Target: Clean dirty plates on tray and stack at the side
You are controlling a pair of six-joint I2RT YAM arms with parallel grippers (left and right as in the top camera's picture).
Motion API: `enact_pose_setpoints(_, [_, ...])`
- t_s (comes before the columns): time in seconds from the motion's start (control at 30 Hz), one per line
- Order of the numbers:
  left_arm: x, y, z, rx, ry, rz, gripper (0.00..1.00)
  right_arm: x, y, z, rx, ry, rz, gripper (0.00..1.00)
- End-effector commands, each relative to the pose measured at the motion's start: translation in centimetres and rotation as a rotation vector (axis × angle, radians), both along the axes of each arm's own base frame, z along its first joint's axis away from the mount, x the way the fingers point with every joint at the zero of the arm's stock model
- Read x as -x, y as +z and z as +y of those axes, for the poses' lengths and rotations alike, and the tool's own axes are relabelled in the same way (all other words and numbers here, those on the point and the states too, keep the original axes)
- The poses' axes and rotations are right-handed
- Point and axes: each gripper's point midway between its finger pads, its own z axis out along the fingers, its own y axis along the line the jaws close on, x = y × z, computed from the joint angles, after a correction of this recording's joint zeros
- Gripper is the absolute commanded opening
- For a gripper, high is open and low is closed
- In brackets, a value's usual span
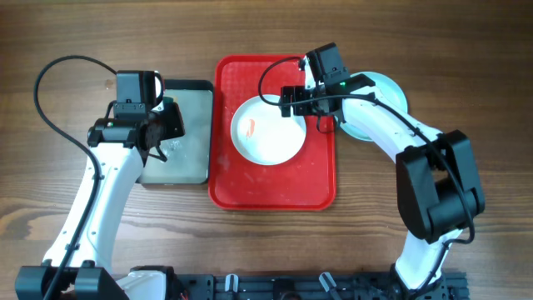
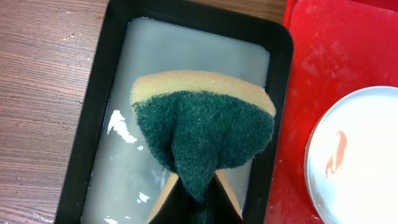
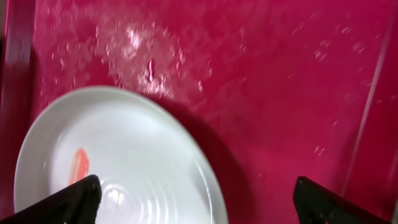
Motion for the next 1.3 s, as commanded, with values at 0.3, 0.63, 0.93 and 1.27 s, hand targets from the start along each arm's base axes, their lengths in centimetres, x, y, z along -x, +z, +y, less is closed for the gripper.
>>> enact_pose_setpoints(0.3, [-0.2, 1.1, 0.1, 0.004, 0.012, -0.025, 0.04, 3.4, -0.8, -0.3, 0.016, 0.062, 0.111, 0.64])
enact_pose_setpoints(0.63, [0.0, 1.0, 0.3, -0.007, 0.018, -0.018, 0.04, 3.7, -0.9, -0.4, 0.006, 0.008, 0.149, 0.38])
enact_pose_setpoints(0.93, [0.0, 0.9, 0.3, -0.006, 0.018, -0.017, 0.04, 4.4, -1.2, -0.6, 0.018, 0.01, 0.177, 0.38])
enact_pose_setpoints(1.27, [0.0, 0.9, 0.3, -0.006, 0.018, -0.017, 0.04, 5.0, -1.8, -0.8, 0.025, 0.007, 0.197, 0.39])
